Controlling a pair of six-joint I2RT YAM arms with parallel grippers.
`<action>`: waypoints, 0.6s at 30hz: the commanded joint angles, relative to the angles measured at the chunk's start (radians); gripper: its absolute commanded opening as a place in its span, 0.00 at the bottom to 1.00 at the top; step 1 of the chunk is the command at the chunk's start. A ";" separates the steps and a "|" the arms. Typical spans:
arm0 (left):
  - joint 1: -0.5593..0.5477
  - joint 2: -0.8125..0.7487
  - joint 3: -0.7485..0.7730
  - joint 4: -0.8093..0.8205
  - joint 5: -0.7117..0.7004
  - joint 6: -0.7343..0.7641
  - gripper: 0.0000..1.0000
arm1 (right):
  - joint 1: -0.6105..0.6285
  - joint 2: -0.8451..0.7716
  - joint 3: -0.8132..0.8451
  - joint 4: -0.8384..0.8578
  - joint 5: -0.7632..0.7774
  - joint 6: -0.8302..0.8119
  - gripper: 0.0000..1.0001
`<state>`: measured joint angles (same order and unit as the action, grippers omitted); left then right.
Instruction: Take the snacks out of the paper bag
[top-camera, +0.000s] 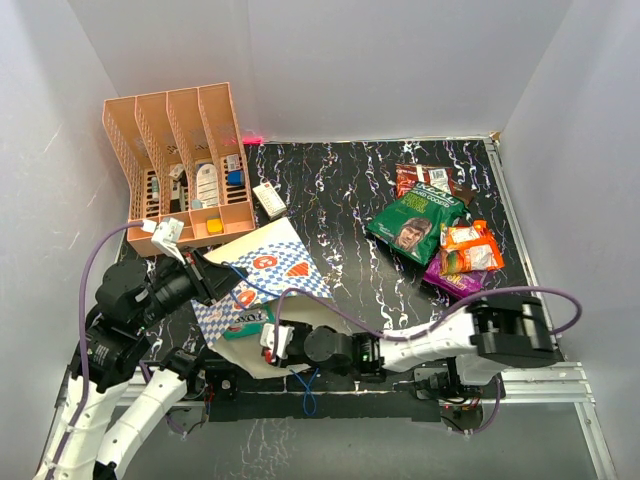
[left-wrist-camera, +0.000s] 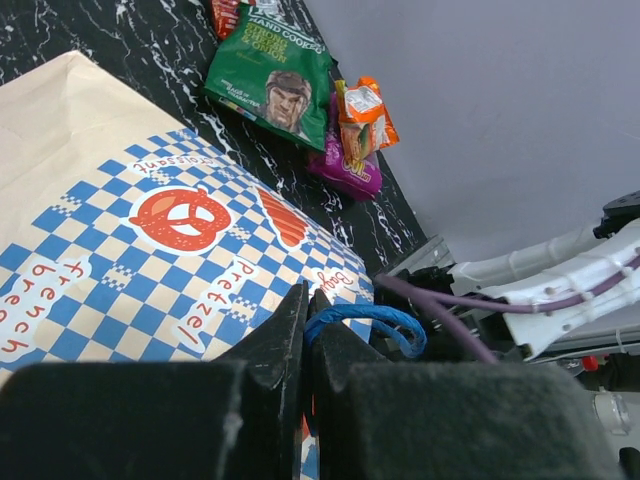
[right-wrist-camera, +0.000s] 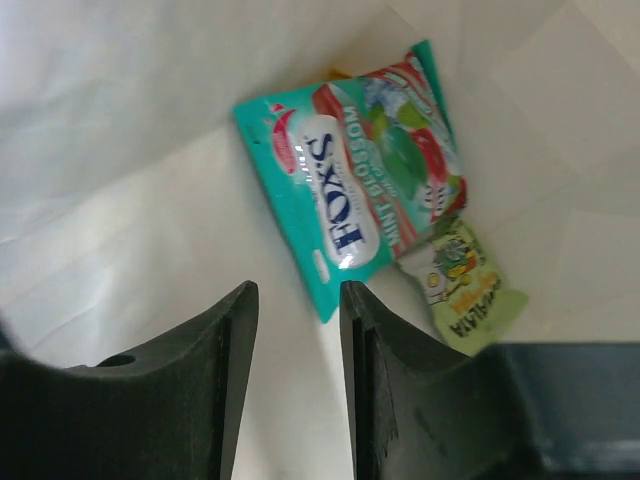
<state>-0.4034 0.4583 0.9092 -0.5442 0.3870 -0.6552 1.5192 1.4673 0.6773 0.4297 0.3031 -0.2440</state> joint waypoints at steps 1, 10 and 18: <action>-0.002 -0.013 0.030 0.039 0.054 0.020 0.00 | 0.006 0.129 -0.038 0.442 0.162 -0.249 0.40; -0.002 0.015 0.038 0.065 0.080 0.005 0.00 | -0.003 0.459 0.035 0.755 0.139 -0.431 0.56; -0.002 0.004 -0.006 0.105 0.103 -0.045 0.00 | -0.014 0.501 0.077 0.731 0.096 -0.361 0.67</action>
<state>-0.4034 0.4763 0.9157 -0.4873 0.4622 -0.6731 1.5116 1.9713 0.7124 1.0660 0.4187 -0.6308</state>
